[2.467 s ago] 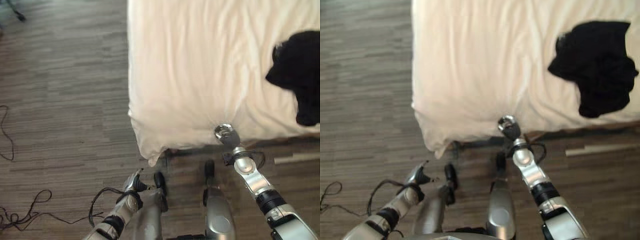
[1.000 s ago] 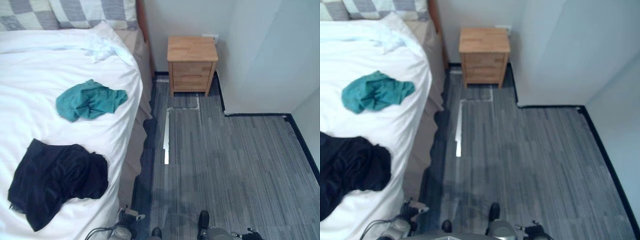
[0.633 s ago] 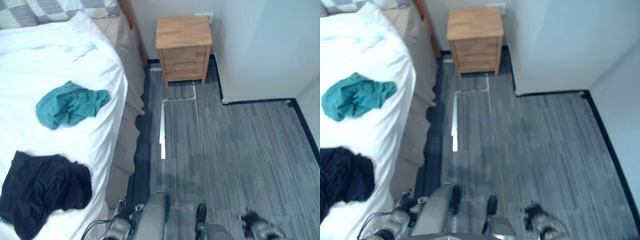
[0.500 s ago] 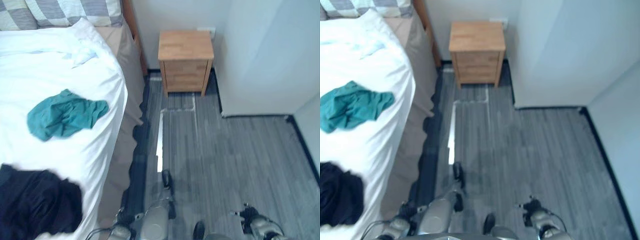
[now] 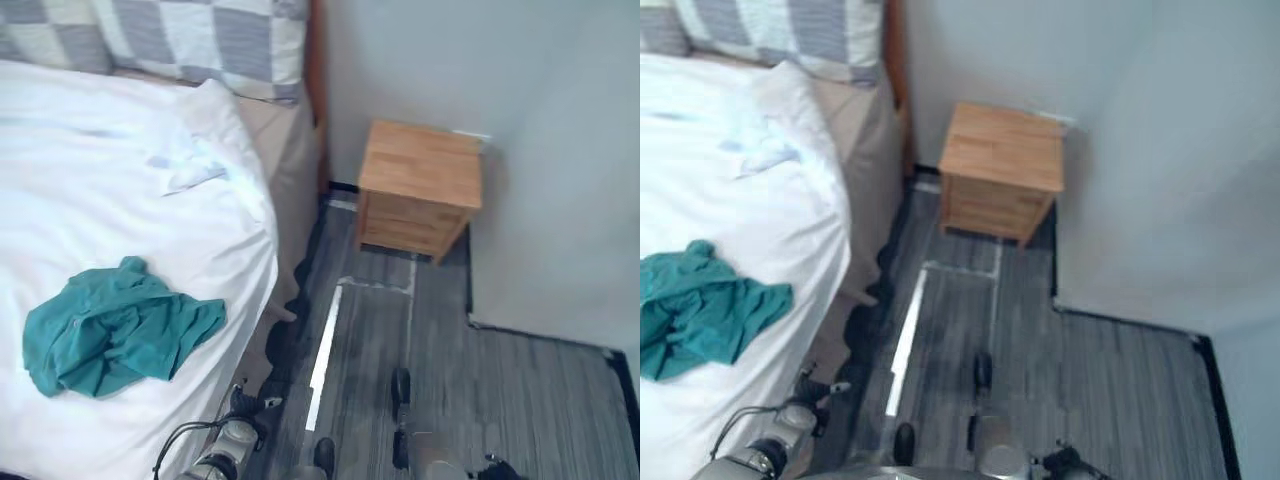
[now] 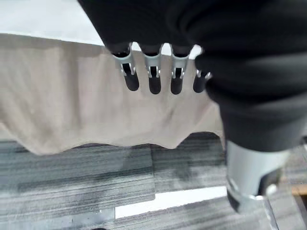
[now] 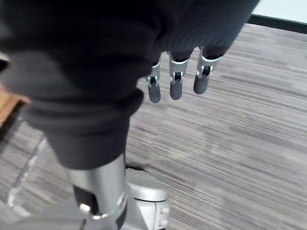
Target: Tidy up the quilt and then pick up the clothes from the bed and put them into the laundry hamper.
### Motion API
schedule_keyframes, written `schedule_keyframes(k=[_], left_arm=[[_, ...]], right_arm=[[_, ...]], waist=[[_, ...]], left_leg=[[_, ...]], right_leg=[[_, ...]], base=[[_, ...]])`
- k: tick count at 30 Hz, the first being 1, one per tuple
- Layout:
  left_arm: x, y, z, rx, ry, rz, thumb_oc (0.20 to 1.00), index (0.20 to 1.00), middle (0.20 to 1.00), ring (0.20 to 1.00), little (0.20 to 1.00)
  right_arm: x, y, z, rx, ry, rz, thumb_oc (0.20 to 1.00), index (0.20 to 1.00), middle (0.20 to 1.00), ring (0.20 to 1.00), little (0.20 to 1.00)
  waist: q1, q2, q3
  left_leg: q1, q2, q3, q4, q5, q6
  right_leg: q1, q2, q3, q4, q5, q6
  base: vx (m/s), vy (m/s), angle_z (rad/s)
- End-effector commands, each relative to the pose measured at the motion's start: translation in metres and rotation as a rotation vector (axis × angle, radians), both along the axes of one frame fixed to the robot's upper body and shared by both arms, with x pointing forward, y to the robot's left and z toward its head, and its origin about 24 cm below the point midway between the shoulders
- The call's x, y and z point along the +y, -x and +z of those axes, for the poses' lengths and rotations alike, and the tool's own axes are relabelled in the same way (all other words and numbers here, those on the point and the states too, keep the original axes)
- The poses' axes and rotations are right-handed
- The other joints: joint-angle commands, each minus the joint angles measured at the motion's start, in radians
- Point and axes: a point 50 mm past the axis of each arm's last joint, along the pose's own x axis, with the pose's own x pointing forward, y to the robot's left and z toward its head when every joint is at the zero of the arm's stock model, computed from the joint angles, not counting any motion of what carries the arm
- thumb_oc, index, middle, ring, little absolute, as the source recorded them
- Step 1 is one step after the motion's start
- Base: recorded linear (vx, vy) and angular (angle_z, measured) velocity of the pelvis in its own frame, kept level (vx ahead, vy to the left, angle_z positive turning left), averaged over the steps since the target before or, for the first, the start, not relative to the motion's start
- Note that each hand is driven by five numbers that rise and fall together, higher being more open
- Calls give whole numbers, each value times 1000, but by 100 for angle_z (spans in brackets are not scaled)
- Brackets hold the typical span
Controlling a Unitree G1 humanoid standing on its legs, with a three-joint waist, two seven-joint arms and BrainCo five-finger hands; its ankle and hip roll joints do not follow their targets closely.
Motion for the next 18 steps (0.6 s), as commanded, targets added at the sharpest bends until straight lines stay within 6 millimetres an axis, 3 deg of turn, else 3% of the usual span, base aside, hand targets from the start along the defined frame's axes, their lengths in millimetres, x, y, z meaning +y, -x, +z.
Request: schedule_keyframes(k=[1, 3, 4, 6, 8, 9, 10, 11, 12, 13, 14, 15, 16, 17, 18], left_arm=[[-8, 5, -4, -7, 32, 26, 1000, 1000, 1000, 1000, 1000], [-11, 8, -5, -3, 49, 39, 1000, 1000, 1000, 1000, 1000], [-10, 10, -6, 7, 43, 30, 1000, 1000, 1000, 1000, 1000], [-8, 15, -8, 31, 34, 16, 1000, 1000, 1000, 1000, 1000], [-4, 25, -10, 62, 24, 25, 1000, 1000, 1000, 1000, 1000], [-4, 25, -10, 63, 24, 25, 1000, 1000, 1000, 1000, 1000], [-1, 28, -11, 76, 19, 34, 1000, 1000, 1000, 1000, 1000], [5, 40, -13, 121, 4, 43, 1000, 1000, 1000, 1000, 1000], [9, 46, -14, 131, 0, 60, 1000, 1000, 1000, 1000, 1000], [12, 49, -14, 150, -7, 60, 1000, 1000, 1000, 1000, 1000], [15, 50, -14, 163, -20, 51, 1000, 1000, 1000, 1000, 1000], [30, 60, -11, 185, -50, 92, 1000, 1000, 1000, 1000, 1000], [30, 60, -11, 185, -51, 93, 1000, 1000, 1000, 1000, 1000], [40, 66, -9, 185, -69, 129, 1000, 1000, 1000, 1000, 1000], [44, 67, -8, 186, -77, 138, 1000, 1000, 1000, 1000, 1000]], right_arm=[[-13, -23, 9, -54, 53, 41, 1000, 1000, 1000, 1000, 1000], [-18, -28, 12, -77, 72, 38, 1000, 1000, 1000, 1000, 1000], [-21, -28, 13, -76, 81, 34, 1000, 1000, 1000, 1000, 1000], [-28, -26, 14, -66, 108, 30, 1000, 1000, 1000, 1000, 1000], [-32, -26, 15, -67, 120, 15, 1000, 1000, 1000, 1000, 1000], [-32, -25, 15, -67, 120, 15, 1000, 1000, 1000, 1000, 1000], [-33, -25, 16, -70, 121, -1, 1000, 1000, 1000, 1000, 1000], [-38, -25, 17, -69, 144, -9, 1000, 1000, 1000, 1000, 1000], [-36, -23, 16, -68, 139, 5, 1000, 1000, 1000, 1000, 1000], [-34, -21, 15, -67, 130, -3, 1000, 1000, 1000, 1000, 1000], [-33, -20, 15, -71, 121, -21, 1000, 1000, 1000, 1000, 1000], [-27, -38, 20, -148, 104, -18, 1000, 1000, 1000, 1000, 1000], [-27, -38, 20, -148, 104, -18, 1000, 1000, 1000, 1000, 1000], [-28, -53, 28, -233, 95, -59, 1000, 1000, 1000, 1000, 1000], [-32, -60, 34, -281, 99, -82, 1000, 1000, 1000, 1000, 1000]], waist=[[14, 3, 27], [21, -12, 39], [24, -18, 45], [27, -19, 38], [28, -7, 30], [27, -7, 29], [22, -1, 24], [21, 10, 14], [28, 12, 14], [22, 6, 7], [17, -1, 5], [1, -13, 16], [2, -15, 16], [-12, -11, 26], [-19, -18, 31]], left_leg=[[-84, 91, 75, 197, -8, -90], [-176, 104, 136, 348, 21, -101], [-215, 125, 213, 373, 35, -96], [-252, 140, 354, 352, 20, -71], [-290, 126, 481, 334, 39, -55], [-291, 126, 480, 335, 39, -55], [-291, 147, 551, 317, 46, -71], [-261, 153, 600, 246, 54, -63], [-253, 136, 574, 214, 76, -43], [-231, 116, 545, 185, 53, -41], [-217, 108, 544, 167, 48, -29], [-180, 79, 516, 108, 67, 9], [-179, 78, 517, 106, 68, 9], [-152, 89, 478, 71, 78, 1], [-138, 89, 460, 63, 78, -5]], right_leg=[[96, -53, -31, 165, -50, 92], [139, -81, -104, 154, -69, 68], [182, -92, -154, 142, -87, 59], [232, -106, -230, 121, -103, 56], [267, -104, -293, 116, -115, 52], [267, -105, -294, 116, -115, 52], [282, -107, -317, 122, -134, 59], [287, -112, -371, 165, -148, 65], [275, -122, -397, 223, -143, 56], [277, -145, -411, 291, -159, 77], [268, -170, -427, 346, -134, 98], [196, -205, -368, 521, -3, 141], [194, -207, -366, 524, -4, 141], [139, -159, -260, 529, -16, 130], [128, -145, -228, 498, -43, 125]], base=[[283, -247, 101], [162, -258, 94], [138, -270, 156], [127, -188, 148], [98, -96, 103], [125, -6, 89], [163, 96, 79], [154, 145, 63], [174, 144, 41], [115, 88, 73], [224, 96, 109], [122, 75, 116], [167, 28, 143], [114, -72, 136], [146, -153, 155]])
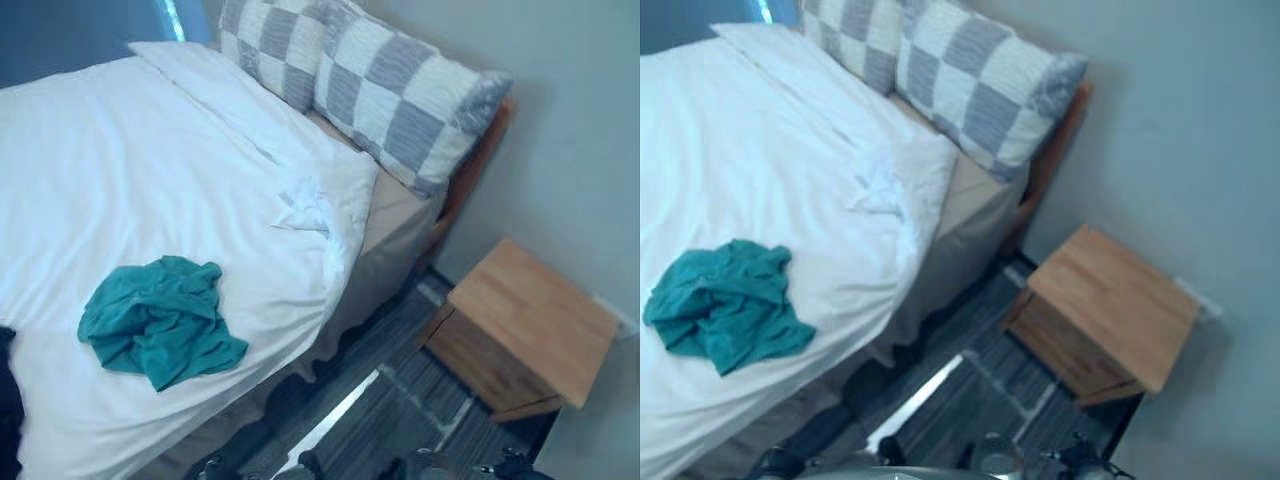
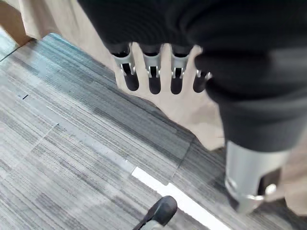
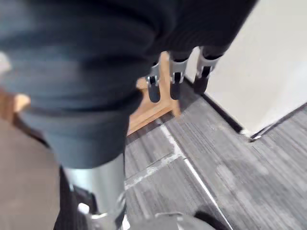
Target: Tidy up the quilt and then pick up the clothes from the bed and put them into the laundry hamper.
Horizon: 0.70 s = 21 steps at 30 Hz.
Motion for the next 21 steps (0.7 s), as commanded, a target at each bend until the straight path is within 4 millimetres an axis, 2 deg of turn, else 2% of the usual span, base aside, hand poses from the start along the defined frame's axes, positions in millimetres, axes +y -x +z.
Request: schedule_keyframes(k=[1, 2, 4, 6, 7, 8, 9, 10, 11, 12, 13, 14, 15, 16, 17, 19, 20, 21], left_arm=[[16, -8, 8, -34, -50, 29, 1000, 1000, 1000, 1000, 1000], [25, -5, 11, -34, -68, 38, 1000, 1000, 1000, 1000, 1000], [33, -2, 14, -36, -84, 58, 1000, 1000, 1000, 1000, 1000], [38, -5, 17, -45, -99, 64, 1000, 1000, 1000, 1000, 1000], [38, -5, 17, -45, -99, 64, 1000, 1000, 1000, 1000, 1000], [44, -5, 20, -43, -118, 51, 1000, 1000, 1000, 1000, 1000], [44, -5, 20, -43, -118, 51, 1000, 1000, 1000, 1000, 1000], [50, -7, 23, -49, -135, 39, 1000, 1000, 1000, 1000, 1000], [53, -3, 24, -38, -145, 27, 1000, 1000, 1000, 1000, 1000], [56, 0, 25, -31, -154, 20, 1000, 1000, 1000, 1000, 1000], [57, 5, 26, -30, -167, 14, 1000, 1000, 1000, 1000, 1000], [57, 5, 25, -31, -165, 17, 1000, 1000, 1000, 1000, 1000], [56, 5, 25, -35, -173, 0, 1000, 1000, 1000, 1000, 1000], [47, 4, 22, -50, -157, -24, 1000, 1000, 1000, 1000, 1000], [46, 4, 21, -51, -154, -21, 1000, 1000, 1000, 1000, 1000], [36, -2, 19, -83, -128, -41, 1000, 1000, 1000, 1000, 1000], [26, -13, 17, -129, -93, -52, 1000, 1000, 1000, 1000, 1000], [25, -13, 17, -130, -91, -49, 1000, 1000, 1000, 1000, 1000]], right_arm=[[-24, -53, 29, -225, 55, -87, 1000, 1000, 1000, 1000, 1000], [-44, -65, 47, -320, 100, -129, 1000, 1000, 1000, 1000, 1000], [-71, -73, 71, -423, 164, -193, 1000, 1000, 1000, 1000, 1000], [-91, -73, 89, -486, 241, -202, 1000, 1000, 1000, 1000, 1000], [-91, -73, 89, -486, 241, -202, 1000, 1000, 1000, 1000, 1000], [-106, -82, 115, -572, 324, -155, 1000, 1000, 1000, 1000, 1000], [-106, -82, 115, -572, 324, -155, 1000, 1000, 1000, 1000, 1000], [-113, -94, 138, -637, 399, -90, 1000, 1000, 1000, 1000, 1000], [-114, -114, 168, -716, 484, 30, 1000, 1000, 1000, 1000, 1000], [-113, -131, 194, -783, 556, 120, 1000, 1000, 1000, 1000, 1000], [-102, -155, 234, -888, 657, 277, 1000, 1000, 1000, 1000, 1000], [-102, -156, 235, -889, 658, 280, 1000, 1000, 1000, 1000, 1000], [-93, -166, 254, -949, 697, 347, 1000, 1000, 1000, 1000, 1000], [-74, -188, 300, -1077, 793, 487, 1000, 1000, 1000, 1000, 1000], [-73, -189, 301, -1079, 795, 491, 1000, 1000, 1000, 1000, 1000], [-52, -206, 331, -1177, 844, 580, 1000, 1000, 1000, 1000, 1000], [-35, -219, 355, -1250, 869, 628, 1000, 1000, 1000, 1000, 1000], [-34, -220, 356, -1252, 869, 631, 1000, 1000, 1000, 1000, 1000]], waist=[[1, 17, 77], [-11, 0, 74], [-27, -19, 67], [-46, -26, 67], [-46, -26, 67], [-55, -33, 69], [-56, -33, 68], [-51, -41, 64], [-40, -53, 61], [-26, -60, 58], [-5, -65, 57], [-7, -62, 58], [3, -61, 58], [23, -47, 64], [19, -43, 65], [40, -22, 85], [59, 0, 114], [53, 3, 113]], left_leg=[[67, 77, 4, -81, 15, -80], [71, 86, -33, -96, 15, -105], [79, 93, -81, -108, 6, -126], [84, 102, -144, -113, -6, -144], [84, 102, -144, -113, -6, -144], [87, 118, -195, -111, -16, -158], [86, 117, -196, -110, -15, -158], [84, 128, -222, -104, -20, -166], [83, 138, -233, -101, -17, -174], [88, 148, -233, -105, -14, -182], [88, 169, -228, -109, -4, -196], [91, 171, -227, -111, -4, -197], [89, 185, -225, -113, 4, -205], [76, 219, -222, -118, 31, -225], [77, 221, -222, -119, 31, -226], [53, 248, -232, -120, 61, -242], [10, 271, -250, -123, 106, -257], [7, 273, -252, -123, 107, -258]], right_leg=[[105, -18, 56, -256, 128, 75], [113, -24, 103, -419, 124, 74], [113, -37, 183, -561, 159, 91], [94, -43, 300, -617, 180, 114], [94, -43, 300, -617, 180, 114], [86, -47, 375, -618, 190, 120], [85, -48, 374, -618, 190, 120], [95, -62, 385, -619, 193, 119], [99, -66, 372, -613, 202, 125], [104, -61, 362, -619, 193, 129], [115, -45, 352, -646, 178, 128], [117, -43, 352, -647, 178, 128], [122, -32, 348, -666, 174, 126], [127, -8, 339, -701, 169, 119], [128, -5, 338, -702, 170, 118], [123, 20, 329, -704, 152, 102], [106, 41, 306, -695, 135, 87], [104, 42, 303, -693, 134, 86]], base=[[181, -299, 119], [246, -363, 119], [275, -324, 119], [203, -220, 80], [192, -257, 116], [130, -178, 126], [206, -305, 127], [129, -271, 123], [179, -387, 93], [155, -448, 75], [105, -304, 13], [78, -263, -12], [80, -259, -26], [79, -261, -26], [67, -274, -21], [-42, -242, -16], [-92, -229, 4], [-111, -245, 31]])
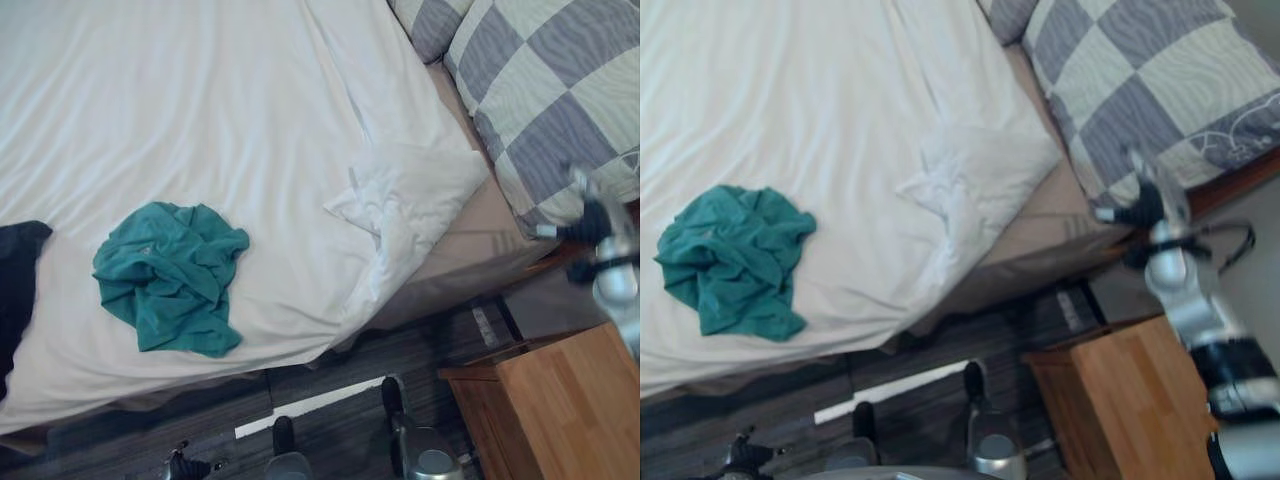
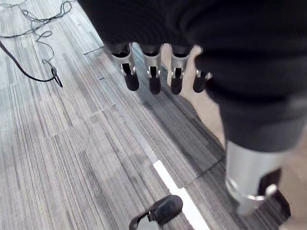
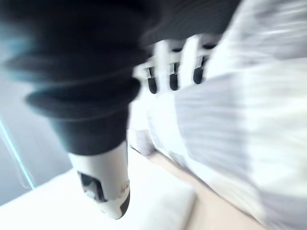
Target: Tidy up the quilt and then pick up the clothes from the bed and put them into the laundry hamper.
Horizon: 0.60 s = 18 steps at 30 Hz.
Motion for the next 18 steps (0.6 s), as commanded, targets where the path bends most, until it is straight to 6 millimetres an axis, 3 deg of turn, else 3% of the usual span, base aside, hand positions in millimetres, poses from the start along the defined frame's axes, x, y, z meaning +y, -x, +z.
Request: schedule_keyframes(k=[1, 3, 5, 6, 11, 12, 13, 14, 18], left_arm=[[9, -16, 7, -35, -55, -21, 1000, 1000, 1000, 1000, 1000], [1, -26, 7, -60, -36, -38, 1000, 1000, 1000, 1000, 1000], [3, -34, 11, -92, -42, -41, 1000, 1000, 1000, 1000, 1000], [2, -40, 13, -101, -46, -79, 1000, 1000, 1000, 1000, 1000], [7, -49, 18, -115, -68, -112, 1000, 1000, 1000, 1000, 1000], [11, -53, 22, -120, -84, -126, 1000, 1000, 1000, 1000, 1000], [14, -56, 23, -123, -91, -127, 1000, 1000, 1000, 1000, 1000], [16, -58, 25, -125, -99, -132, 1000, 1000, 1000, 1000, 1000], [18, -60, 26, -125, -94, -130, 1000, 1000, 1000, 1000, 1000]], right_arm=[[9, -10, 16, -61, 37, 23, 1000, 1000, 1000, 1000, 1000], [11, -11, 27, -92, 61, 21, 1000, 1000, 1000, 1000, 1000], [20, -12, 40, -139, 88, 36, 1000, 1000, 1000, 1000, 1000], [24, -13, 50, -176, 108, 37, 1000, 1000, 1000, 1000, 1000], [36, -24, 72, -224, 120, 50, 1000, 1000, 1000, 1000, 1000], [37, -35, 74, -190, 104, 35, 1000, 1000, 1000, 1000, 1000], [35, -41, 76, -170, 99, 15, 853, 853, 853, 853, 853], [32, -45, 75, -142, 103, -5, 200, 200, 200, 200, 200], [14, -54, 64, -44, 107, -89, 200, 200, 200, 200, 200]], waist=[[57, -50, 4], [44, -41, 31], [36, -29, 63], [36, -7, 82], [39, 15, 116], [42, 23, 133], [42, 28, 140], [46, 31, 150], [46, 34, 160]], left_leg=[[-42, 73, 0, 23, 17, -32], [-82, 70, 123, 92, 4, -9], [-132, 37, 203, 186, -34, 19], [-167, 40, 253, 198, -14, 22], [-217, 35, 230, 203, -6, 21], [-242, 33, 230, 210, -3, 22], [-261, 32, 227, 222, -5, 22], [-279, 35, 223, 237, -5, 22], [-311, 41, 210, 278, -15, 18]], right_leg=[[-20, -122, -16, 36, -141, 72], [-22, -138, -79, 59, -163, 57], [-60, -139, -117, 107, -178, 33], [-89, -134, -149, 149, -187, 19], [-181, -133, -154, 240, -197, 17], [-234, -143, -147, 287, -200, 17], [-264, -147, -139, 314, -203, 16], [-284, -152, -137, 336, -205, 14], [-313, -163, -125, 377, -214, 11]], base=[[-66, -166, 46], [-131, -236, 89], [-218, -221, 115], [-139, -127, 102], [-115, -28, 21], [-89, 18, -11], [-127, 21, 4], [-94, 20, 7], [-36, 12, 5]])
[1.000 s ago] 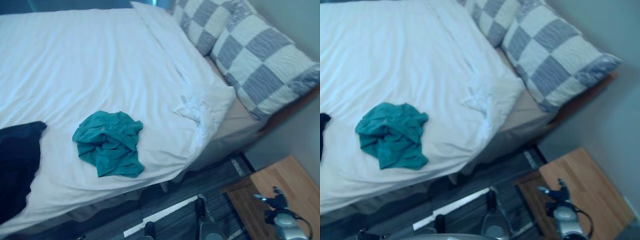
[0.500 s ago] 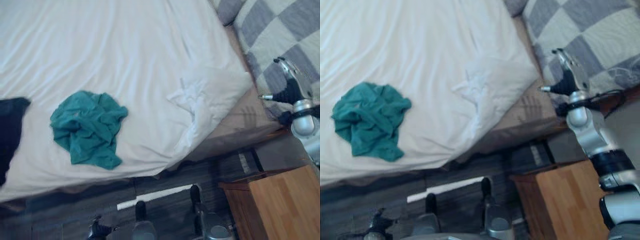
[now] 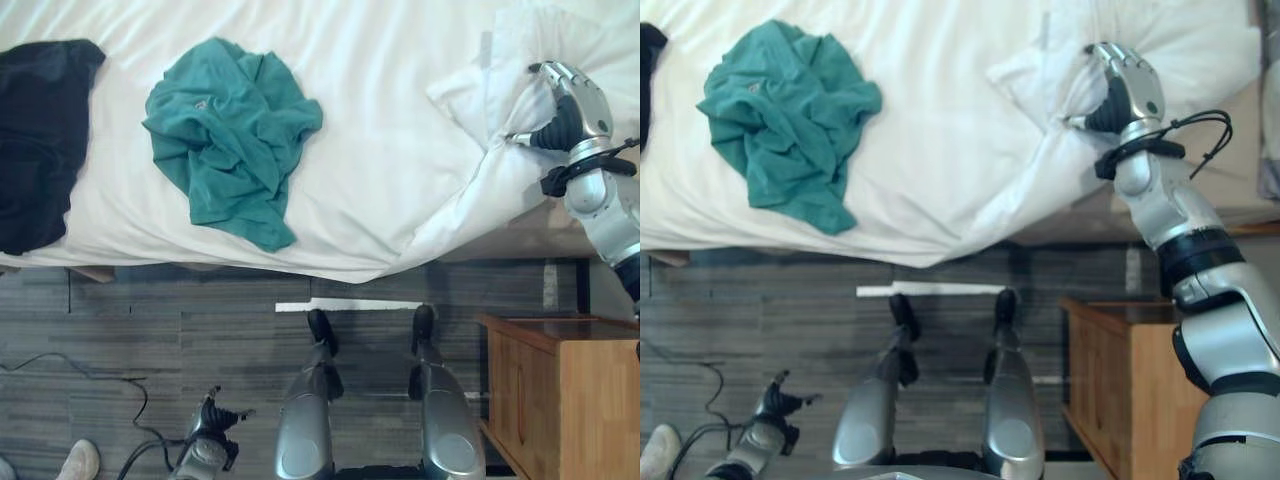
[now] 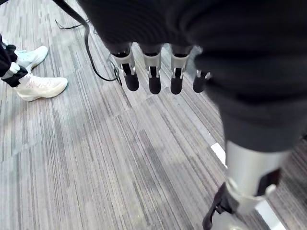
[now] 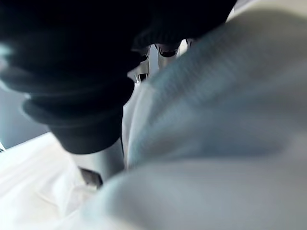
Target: Tidy up the quilt and then pick up the clothes from the bed and put them into the laundry hamper.
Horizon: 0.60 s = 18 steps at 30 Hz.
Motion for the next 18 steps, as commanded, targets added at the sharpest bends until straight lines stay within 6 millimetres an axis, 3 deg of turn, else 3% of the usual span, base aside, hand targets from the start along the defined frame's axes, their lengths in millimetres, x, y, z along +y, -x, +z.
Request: schedule_keyframes(k=[1, 3, 4, 5, 6, 7, 8, 9, 11, 14, 15, 16, 18], left_arm=[[25, 15, 3, 52, -68, 30, 1000, 1000, 1000, 1000, 1000], [24, 15, 2, 48, -62, 33, 1000, 1000, 1000, 1000, 1000], [22, 16, 1, 46, -51, 43, 1000, 1000, 1000, 1000, 1000], [18, 20, -2, 57, -39, 52, 1000, 1000, 1000, 1000, 1000], [17, 22, -4, 68, -36, 57, 1000, 1000, 1000, 1000, 1000], [16, 25, -6, 78, -32, 61, 1000, 1000, 1000, 1000, 1000], [13, 32, -10, 106, -23, 78, 1000, 1000, 1000, 1000, 1000], [13, 32, -10, 106, -25, 76, 1000, 1000, 1000, 1000, 1000], [12, 39, -14, 137, -20, 103, 1000, 1000, 1000, 1000, 1000], [5, 53, -22, 187, 12, 143, 1000, 1000, 1000, 1000, 1000], [5, 53, -22, 187, 10, 142, 1000, 1000, 1000, 1000, 1000], [0, 41, -21, 175, 37, 158, 1000, 1000, 1000, 1000, 1000], [-5, 44, -25, 185, 77, 207, 1000, 1000, 1000, 1000, 1000]], right_arm=[[-15, 1, -8, 55, -26, -44, 200, 200, 200, 200, 200], [-21, 3, -15, 67, -44, -59, 200, 200, 200, 200, 200], [-30, 9, -31, 91, -62, -74, 200, 200, 200, 200, 200], [-50, 26, -68, 156, -121, -121, 200, 200, 200, 200, 200], [-56, 34, -83, 173, -141, -135, 555, 555, 555, 555, 555], [-61, 43, -96, 190, -165, -153, 1000, 1000, 1000, 1000, 1000], [-72, 67, -131, 216, -284, -194, 1000, 1000, 1000, 1000, 1000], [-73, 68, -132, 217, -286, -196, 1000, 1000, 1000, 1000, 1000], [-83, 92, -172, 247, -465, -278, 1000, 1000, 1000, 1000, 1000], [-82, 136, -251, 230, -1038, -427, 1000, 1000, 1000, 1000, 1000], [-82, 137, -252, 230, -1041, -428, 1000, 1000, 1000, 1000, 1000], [-73, 173, -292, 267, -1276, -517, 1000, 1000, 1000, 1000, 1000], [-74, 202, -324, 270, -1422, -682, 1000, 1000, 1000, 1000, 1000]], waist=[[9, -49, -65], [7, -49, -65], [1, -50, -71], [-10, -53, -81], [-20, -54, -90], [-26, -55, -102], [-45, -65, -133], [-42, -66, -136], [-62, -67, -168], [-95, -69, -219], [-92, -70, -222], [-134, -71, -255], [-150, -69, -288]], left_leg=[[33, 128, -63, 151, -89, -116], [41, 128, -67, 150, -89, -119], [62, 125, -70, 136, -90, -122], [105, 124, -71, 112, -92, -125], [122, 124, -70, 103, -94, -125], [142, 122, -69, 92, -97, -124], [188, 115, -59, 60, -102, -121], [186, 115, -59, 57, -97, -120], [232, 110, -49, 26, -102, -117], [296, 101, -30, -30, -99, -112], [295, 100, -28, -33, -94, -112], [336, 102, -5, -60, -93, -114], [360, 102, 6, -79, -93, -115]], right_leg=[[-70, -46, 48, 197, -169, 30], [-59, -46, 47, 193, -168, 30], [-38, -44, 43, 177, -168, 30], [1, -41, 39, 150, -164, 32], [18, -38, 36, 137, -163, 34], [37, -35, 35, 121, -159, 35], [84, -26, 35, 76, -147, 41], [83, -25, 35, 71, -141, 40], [124, -23, 36, 36, -133, 46], [177, -24, 39, -23, -112, 57], [176, -24, 40, -27, -107, 56], [196, -22, 55, -56, -96, 65], [215, -23, 57, -75, -91, 69]], base=[[-7, 9, 8], [9, 12, 5], [43, 19, 7], [43, 18, 9], [73, 16, 15], [142, 21, 15], [126, 16, 12], [135, 23, 0], [123, 43, -21], [127, 65, -20], [179, 97, -17], [152, 91, -19], [162, 83, -32]])
